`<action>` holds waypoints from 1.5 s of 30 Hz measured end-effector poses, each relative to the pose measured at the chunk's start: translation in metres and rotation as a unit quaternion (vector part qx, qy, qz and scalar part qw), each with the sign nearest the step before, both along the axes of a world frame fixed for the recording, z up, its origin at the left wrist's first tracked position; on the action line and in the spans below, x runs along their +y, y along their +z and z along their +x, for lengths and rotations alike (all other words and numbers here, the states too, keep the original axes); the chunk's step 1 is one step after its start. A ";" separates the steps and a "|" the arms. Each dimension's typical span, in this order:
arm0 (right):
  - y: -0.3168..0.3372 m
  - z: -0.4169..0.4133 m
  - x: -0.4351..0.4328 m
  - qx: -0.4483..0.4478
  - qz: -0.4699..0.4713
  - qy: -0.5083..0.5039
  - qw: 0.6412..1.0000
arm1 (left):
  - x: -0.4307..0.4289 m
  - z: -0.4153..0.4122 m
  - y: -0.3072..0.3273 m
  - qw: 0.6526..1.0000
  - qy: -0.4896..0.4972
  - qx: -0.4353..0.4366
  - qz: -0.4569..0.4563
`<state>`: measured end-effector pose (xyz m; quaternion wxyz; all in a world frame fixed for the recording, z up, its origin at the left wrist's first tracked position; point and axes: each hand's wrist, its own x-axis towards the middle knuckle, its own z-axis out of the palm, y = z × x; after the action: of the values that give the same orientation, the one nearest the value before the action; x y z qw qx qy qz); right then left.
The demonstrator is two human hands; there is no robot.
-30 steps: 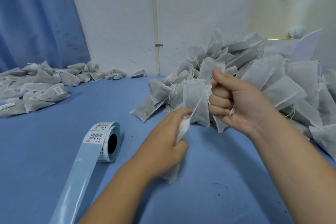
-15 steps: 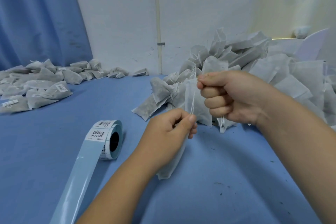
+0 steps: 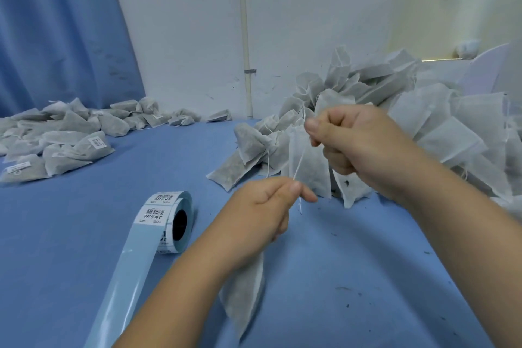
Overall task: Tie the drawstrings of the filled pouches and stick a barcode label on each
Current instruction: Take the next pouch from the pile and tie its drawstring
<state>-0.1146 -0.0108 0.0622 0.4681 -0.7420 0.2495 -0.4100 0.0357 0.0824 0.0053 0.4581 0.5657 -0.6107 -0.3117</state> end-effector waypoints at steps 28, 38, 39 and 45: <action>-0.044 -0.001 0.012 -0.003 -0.083 -0.034 0.996 | 0.006 -0.013 0.010 0.957 -0.047 0.286 0.029; -0.054 0.002 0.021 0.033 -0.096 -0.072 0.992 | 0.003 -0.009 0.006 0.963 0.020 0.258 -0.074; -0.055 0.002 0.022 0.043 -0.108 -0.071 0.991 | 0.002 -0.008 0.005 0.972 0.055 0.211 -0.083; -0.051 -0.008 0.027 0.065 -0.184 -0.043 0.980 | 0.002 -0.009 -0.004 0.989 0.105 -0.025 -0.103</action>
<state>-0.1222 0.0164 0.0107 0.2885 -0.8289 0.2319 -0.4195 0.0268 0.0847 0.0011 0.5285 0.5841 -0.5883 -0.1830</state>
